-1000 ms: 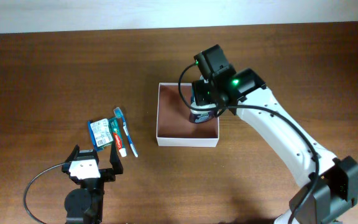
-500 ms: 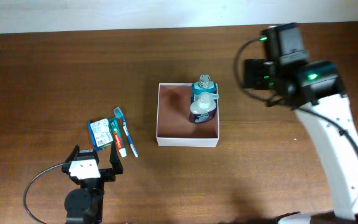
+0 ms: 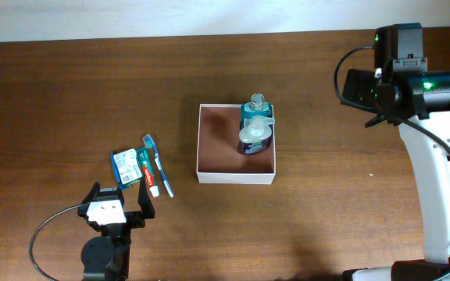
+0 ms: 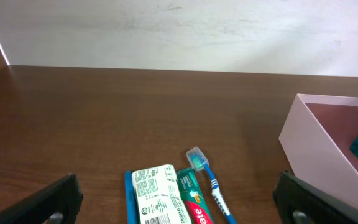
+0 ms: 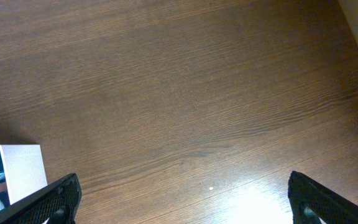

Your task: Pack container

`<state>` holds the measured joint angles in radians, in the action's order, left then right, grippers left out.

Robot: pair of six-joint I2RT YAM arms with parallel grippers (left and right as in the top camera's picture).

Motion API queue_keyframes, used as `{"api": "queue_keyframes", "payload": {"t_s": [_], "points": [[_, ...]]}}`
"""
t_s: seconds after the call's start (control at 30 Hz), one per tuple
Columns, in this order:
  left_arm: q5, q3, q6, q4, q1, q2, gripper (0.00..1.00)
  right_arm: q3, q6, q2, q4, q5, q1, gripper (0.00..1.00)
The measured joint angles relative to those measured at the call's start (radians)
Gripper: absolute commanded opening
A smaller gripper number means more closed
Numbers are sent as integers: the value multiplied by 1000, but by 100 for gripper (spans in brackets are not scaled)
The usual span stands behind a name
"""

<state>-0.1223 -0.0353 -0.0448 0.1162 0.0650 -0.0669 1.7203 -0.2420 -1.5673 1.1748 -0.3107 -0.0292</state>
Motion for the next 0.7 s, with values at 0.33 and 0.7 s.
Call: {"api": "queue_keyframes", "payload": {"t_s": [0.33, 0.7], "points": [[123, 6, 0, -120, 0, -1, 99, 0, 0, 0, 0, 0, 0, 98], [162, -219, 1, 45, 0, -243, 99, 0, 0, -1, 0, -2, 0, 99]]}}
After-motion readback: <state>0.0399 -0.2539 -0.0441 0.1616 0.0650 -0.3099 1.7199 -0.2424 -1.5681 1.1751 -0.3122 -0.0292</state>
